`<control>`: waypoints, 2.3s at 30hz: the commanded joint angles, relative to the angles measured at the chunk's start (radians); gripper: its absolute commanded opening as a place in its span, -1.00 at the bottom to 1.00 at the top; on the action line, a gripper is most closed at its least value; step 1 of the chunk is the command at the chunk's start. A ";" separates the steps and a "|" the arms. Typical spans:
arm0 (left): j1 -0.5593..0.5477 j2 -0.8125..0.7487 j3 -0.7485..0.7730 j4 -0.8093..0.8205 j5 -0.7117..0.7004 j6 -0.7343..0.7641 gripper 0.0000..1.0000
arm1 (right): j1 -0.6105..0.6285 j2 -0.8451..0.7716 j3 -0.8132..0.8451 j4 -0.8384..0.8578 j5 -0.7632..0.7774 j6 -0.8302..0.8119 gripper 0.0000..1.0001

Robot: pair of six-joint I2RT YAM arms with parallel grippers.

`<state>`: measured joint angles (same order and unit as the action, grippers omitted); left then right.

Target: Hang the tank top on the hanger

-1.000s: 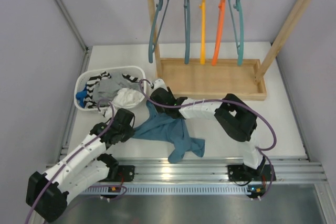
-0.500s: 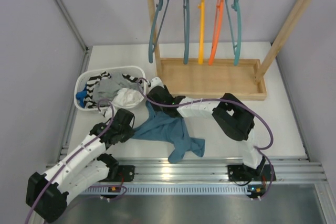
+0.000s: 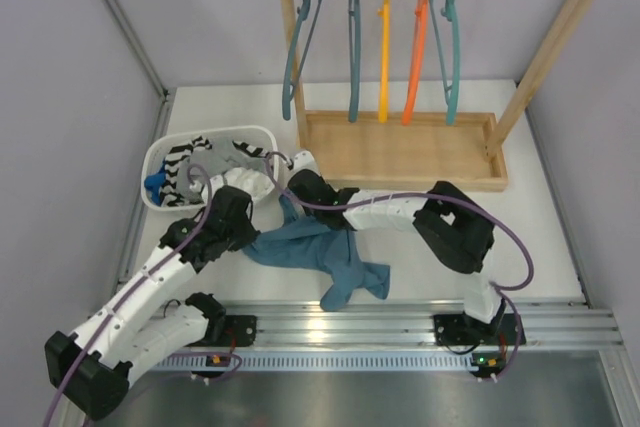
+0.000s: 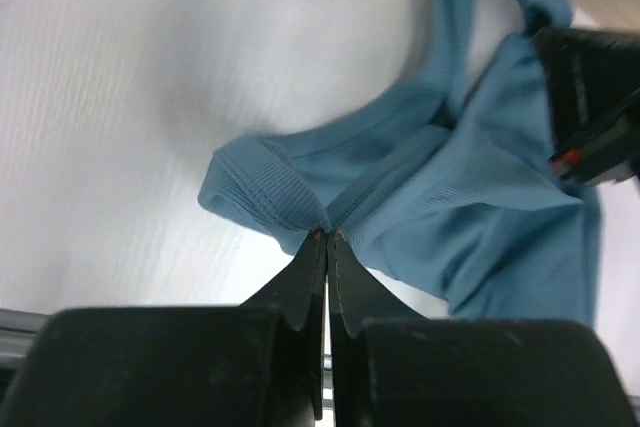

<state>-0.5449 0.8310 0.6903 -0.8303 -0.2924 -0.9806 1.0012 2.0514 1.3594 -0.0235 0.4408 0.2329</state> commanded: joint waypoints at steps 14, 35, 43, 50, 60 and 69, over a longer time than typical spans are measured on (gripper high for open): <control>-0.001 0.112 0.478 0.043 0.203 0.370 -1.00 | 0.255 -0.575 -0.249 -0.091 0.450 0.161 -1.00; -0.003 0.448 1.405 -0.111 0.369 0.525 -1.00 | 0.267 -0.872 0.093 -0.334 0.630 -0.052 -1.00; -0.003 0.479 1.383 -0.244 0.443 0.519 -1.00 | 0.267 -0.930 0.118 -0.424 0.662 -0.005 -1.00; -0.004 0.249 0.690 -0.024 0.525 0.401 -1.00 | 0.269 -1.011 -0.165 -0.562 0.619 0.325 -1.00; -0.059 0.284 0.172 0.309 0.576 0.306 -1.00 | 0.267 -1.086 -0.696 -0.485 0.487 0.786 -1.00; -0.115 0.551 0.111 0.467 0.582 0.304 -1.00 | 0.185 -0.988 -0.829 -0.322 0.336 0.753 -1.00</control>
<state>-0.6521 1.3594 0.8284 -0.4831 0.2745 -0.6617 1.2205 1.0386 0.5529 -0.4622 0.8471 0.9661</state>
